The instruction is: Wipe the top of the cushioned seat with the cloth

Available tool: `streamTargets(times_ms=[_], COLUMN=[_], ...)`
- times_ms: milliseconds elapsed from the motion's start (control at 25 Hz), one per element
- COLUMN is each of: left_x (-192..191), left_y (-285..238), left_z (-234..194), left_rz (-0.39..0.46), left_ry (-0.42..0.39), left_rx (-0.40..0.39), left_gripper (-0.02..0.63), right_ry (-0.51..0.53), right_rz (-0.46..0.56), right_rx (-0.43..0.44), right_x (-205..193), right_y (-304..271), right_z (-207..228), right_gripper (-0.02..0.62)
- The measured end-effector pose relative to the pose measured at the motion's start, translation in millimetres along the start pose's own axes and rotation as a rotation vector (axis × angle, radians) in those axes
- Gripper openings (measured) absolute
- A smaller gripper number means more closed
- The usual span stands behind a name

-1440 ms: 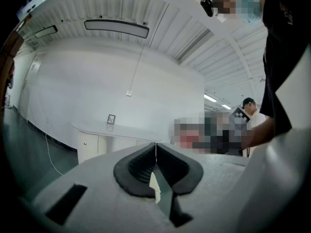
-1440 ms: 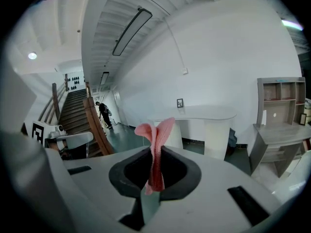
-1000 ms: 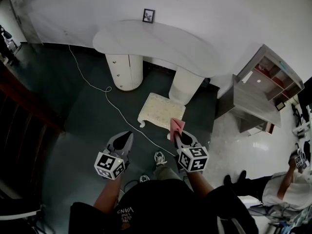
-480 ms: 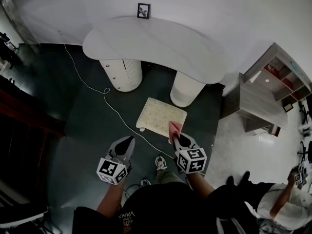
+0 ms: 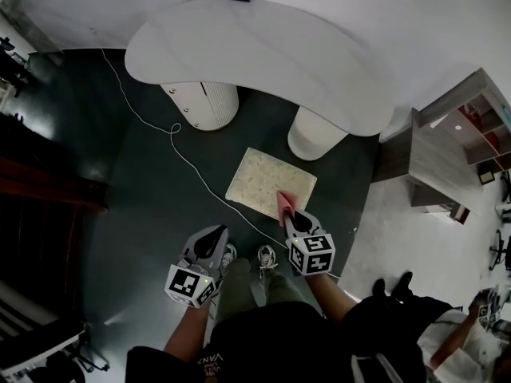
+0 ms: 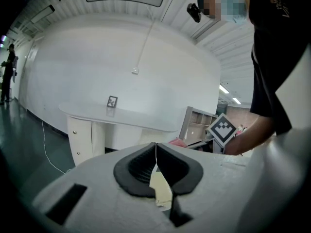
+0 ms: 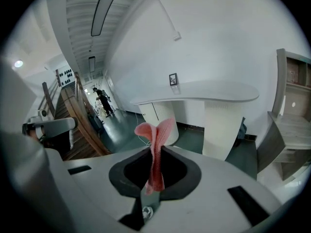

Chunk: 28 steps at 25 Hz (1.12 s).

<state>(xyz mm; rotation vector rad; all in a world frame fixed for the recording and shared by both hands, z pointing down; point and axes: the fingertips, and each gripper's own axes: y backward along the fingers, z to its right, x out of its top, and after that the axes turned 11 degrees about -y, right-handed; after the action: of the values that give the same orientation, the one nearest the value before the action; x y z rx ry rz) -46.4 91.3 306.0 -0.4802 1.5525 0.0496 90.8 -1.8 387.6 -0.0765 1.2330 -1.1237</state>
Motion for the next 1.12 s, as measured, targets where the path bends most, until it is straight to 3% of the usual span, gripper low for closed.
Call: streamTargets(times_ms=[240, 520, 840, 1120], left_x=[-32, -63, -109, -144], left_y=[-19, -42, -68, -65], left_z=[-19, -37, -80, -99], left_rz=[-0.050, -0.077, -0.064, -0.089], left_ry=[0.007, -0.059, -0.032, -0.011], left_rx=[-0.074, -0.185, -0.132, -0.080], left_gripper=[0.018, 0.018, 0.018, 0.018], right_ry=[-0.050, -0.116, -0.084, -0.177], right_rz=[-0.022, -0.009, -0.015, -0.035], right_rx=[-0.058, -0.110, -0.097, -0.138], right_x=[-17, -37, -53, -68], right_y=[-58, -137, -253, -347], right_z=[11, 30, 46, 65], right_gripper=[0.026, 0.026, 0.026, 0.026])
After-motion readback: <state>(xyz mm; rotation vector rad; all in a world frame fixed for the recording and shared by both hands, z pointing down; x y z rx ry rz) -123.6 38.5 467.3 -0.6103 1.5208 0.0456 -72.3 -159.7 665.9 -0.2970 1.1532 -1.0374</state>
